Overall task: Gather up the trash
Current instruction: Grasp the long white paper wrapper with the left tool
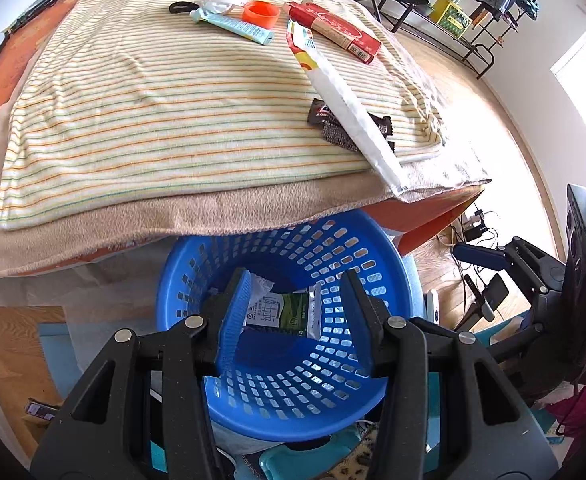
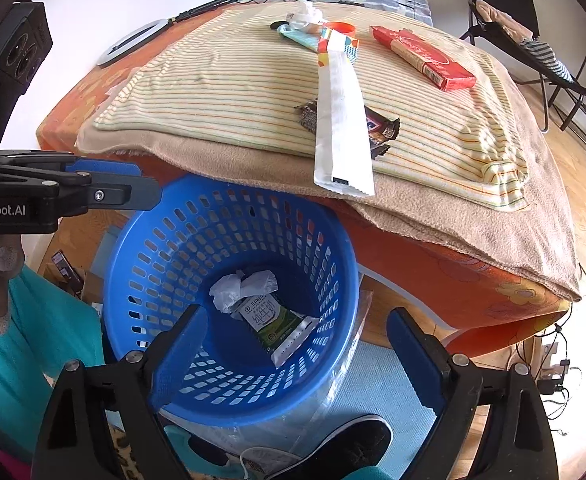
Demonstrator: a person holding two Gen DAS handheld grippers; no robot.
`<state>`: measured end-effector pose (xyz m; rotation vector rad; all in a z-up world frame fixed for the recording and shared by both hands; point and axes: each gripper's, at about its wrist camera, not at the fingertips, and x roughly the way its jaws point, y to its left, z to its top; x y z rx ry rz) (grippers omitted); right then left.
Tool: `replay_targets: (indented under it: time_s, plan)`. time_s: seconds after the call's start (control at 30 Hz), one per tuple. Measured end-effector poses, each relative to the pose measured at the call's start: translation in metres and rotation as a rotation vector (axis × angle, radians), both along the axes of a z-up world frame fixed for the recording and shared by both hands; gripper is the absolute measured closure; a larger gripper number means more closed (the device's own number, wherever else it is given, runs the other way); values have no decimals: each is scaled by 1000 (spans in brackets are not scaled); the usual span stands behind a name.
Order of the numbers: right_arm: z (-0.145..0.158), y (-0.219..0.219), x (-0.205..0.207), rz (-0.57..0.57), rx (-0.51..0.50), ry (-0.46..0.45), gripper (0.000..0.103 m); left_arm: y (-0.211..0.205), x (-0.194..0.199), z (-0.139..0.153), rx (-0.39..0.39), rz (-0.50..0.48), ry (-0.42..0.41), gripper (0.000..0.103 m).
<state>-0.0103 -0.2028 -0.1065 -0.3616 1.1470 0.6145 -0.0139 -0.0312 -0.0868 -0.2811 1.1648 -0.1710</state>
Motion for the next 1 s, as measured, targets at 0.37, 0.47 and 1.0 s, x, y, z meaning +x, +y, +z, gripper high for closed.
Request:
replay_targets:
  time_s: [0.37, 0.47, 1.0]
  plan:
    - [33, -11, 15, -35, 48, -95, 10, 10, 51, 24, -37, 41, -40, 56]
    - [43, -14, 19, -6, 60, -178, 11, 10, 67, 25, -75, 52, -33, 56]
    - [66, -55, 111, -147, 193, -176, 29, -41, 133, 5, -91, 6, 9, 56]
